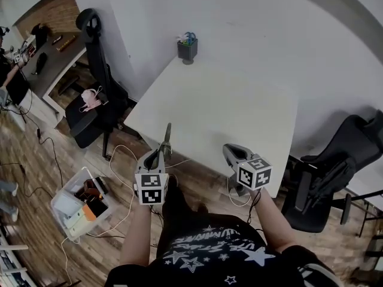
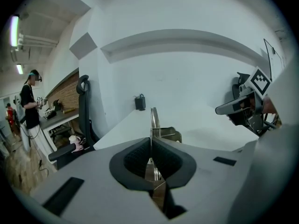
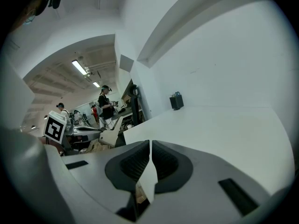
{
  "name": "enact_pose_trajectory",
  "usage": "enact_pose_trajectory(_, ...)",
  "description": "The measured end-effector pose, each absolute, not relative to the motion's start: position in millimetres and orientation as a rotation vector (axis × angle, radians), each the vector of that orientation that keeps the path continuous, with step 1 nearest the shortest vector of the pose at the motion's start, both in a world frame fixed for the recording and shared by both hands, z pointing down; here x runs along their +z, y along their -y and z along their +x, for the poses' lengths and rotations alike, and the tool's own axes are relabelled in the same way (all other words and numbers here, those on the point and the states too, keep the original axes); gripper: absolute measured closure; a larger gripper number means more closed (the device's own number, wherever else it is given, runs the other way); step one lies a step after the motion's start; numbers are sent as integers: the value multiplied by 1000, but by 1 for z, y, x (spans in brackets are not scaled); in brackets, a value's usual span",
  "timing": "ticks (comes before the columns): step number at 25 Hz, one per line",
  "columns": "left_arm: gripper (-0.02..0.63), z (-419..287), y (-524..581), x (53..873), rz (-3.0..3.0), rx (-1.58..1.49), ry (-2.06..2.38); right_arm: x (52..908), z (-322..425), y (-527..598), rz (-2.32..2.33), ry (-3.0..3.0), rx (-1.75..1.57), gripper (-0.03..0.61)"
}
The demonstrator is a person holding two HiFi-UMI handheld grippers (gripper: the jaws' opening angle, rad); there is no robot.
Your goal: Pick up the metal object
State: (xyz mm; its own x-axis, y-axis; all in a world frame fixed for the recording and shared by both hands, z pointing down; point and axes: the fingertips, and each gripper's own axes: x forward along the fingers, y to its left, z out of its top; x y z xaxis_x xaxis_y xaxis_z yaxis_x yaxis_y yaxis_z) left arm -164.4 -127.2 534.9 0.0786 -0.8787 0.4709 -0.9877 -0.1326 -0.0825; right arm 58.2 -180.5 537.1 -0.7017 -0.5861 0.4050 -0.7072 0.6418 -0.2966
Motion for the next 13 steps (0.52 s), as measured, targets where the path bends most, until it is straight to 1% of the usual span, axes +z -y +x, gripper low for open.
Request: enact_pose_trajectory(13,588,-167,83,541,2010,528,1917,540,51,154,969,2612,601,529)
